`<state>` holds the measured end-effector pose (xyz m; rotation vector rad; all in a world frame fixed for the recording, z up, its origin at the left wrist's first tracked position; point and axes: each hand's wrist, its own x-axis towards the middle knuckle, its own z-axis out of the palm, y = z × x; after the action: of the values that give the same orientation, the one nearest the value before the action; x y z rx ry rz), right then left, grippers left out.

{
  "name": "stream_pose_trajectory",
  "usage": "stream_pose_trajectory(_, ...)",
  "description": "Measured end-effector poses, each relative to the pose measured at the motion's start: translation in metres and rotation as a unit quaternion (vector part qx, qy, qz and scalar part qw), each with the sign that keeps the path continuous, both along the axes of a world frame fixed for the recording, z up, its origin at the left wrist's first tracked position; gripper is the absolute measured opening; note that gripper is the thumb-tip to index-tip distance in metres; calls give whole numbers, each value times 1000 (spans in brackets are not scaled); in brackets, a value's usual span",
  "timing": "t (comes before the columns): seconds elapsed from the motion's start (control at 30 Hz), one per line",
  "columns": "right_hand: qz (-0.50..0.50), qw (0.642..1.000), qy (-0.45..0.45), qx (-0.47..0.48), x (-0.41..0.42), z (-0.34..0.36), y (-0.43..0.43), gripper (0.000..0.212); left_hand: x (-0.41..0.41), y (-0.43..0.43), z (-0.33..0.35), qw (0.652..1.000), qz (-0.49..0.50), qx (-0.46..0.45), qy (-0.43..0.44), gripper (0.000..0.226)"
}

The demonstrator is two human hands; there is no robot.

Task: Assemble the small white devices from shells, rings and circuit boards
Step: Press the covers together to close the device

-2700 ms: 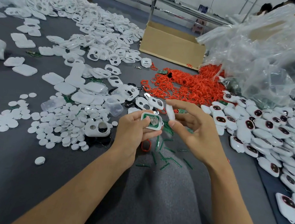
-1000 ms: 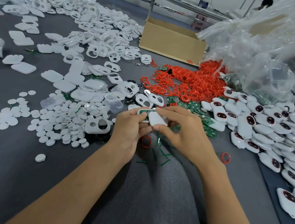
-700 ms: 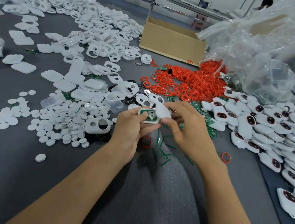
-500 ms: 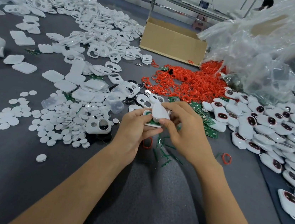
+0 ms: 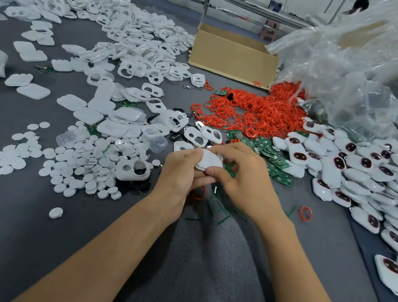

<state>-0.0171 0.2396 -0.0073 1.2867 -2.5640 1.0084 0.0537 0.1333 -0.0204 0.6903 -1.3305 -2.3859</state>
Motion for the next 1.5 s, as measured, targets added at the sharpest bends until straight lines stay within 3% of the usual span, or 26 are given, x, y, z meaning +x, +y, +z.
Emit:
stream_pose_trajectory(0.3,-14,990,-133,-49,0,3,0,37,2,0,-5,999,-7,-47,14,29)
stream_pose_trajectory(0.57,5,991,-126,-53,4,3,-2,33,1,-1,-6,999,30,-18,25,25)
stream_pose_trajectory(0.67,3,983,-144,-112,6,-1,-5,28,0,-1,-5,999,39,-6,32,25)
stream_pose_trajectory(0.77,-32,954,-245,-170,3,-4,-7,27,0,0,-6,998,23,-28,55,26)
stream_pose_trajectory(0.87,-1,897,-393,-200,2,-3,-4,23,2,3,-8,994,8,-77,73,26)
stream_pose_trajectory(0.93,7,880,-420,-222,3,-2,-2,23,2,4,-9,992,8,-101,78,25)
stream_pose_trajectory(1.17,-34,904,-341,-257,6,-6,-6,19,0,6,-11,986,39,-135,89,24)
stream_pose_trajectory(1.27,-48,932,-278,-226,8,-7,-11,22,0,3,-12,988,40,-109,97,23)
stream_pose_trajectory(1.4,2,942,-266,-205,6,-5,-11,36,2,1,-12,991,45,-84,95,20)
stream_pose_trajectory(1.5,-29,950,-227,-213,7,-6,-11,37,-2,3,-11,992,46,-66,102,21)
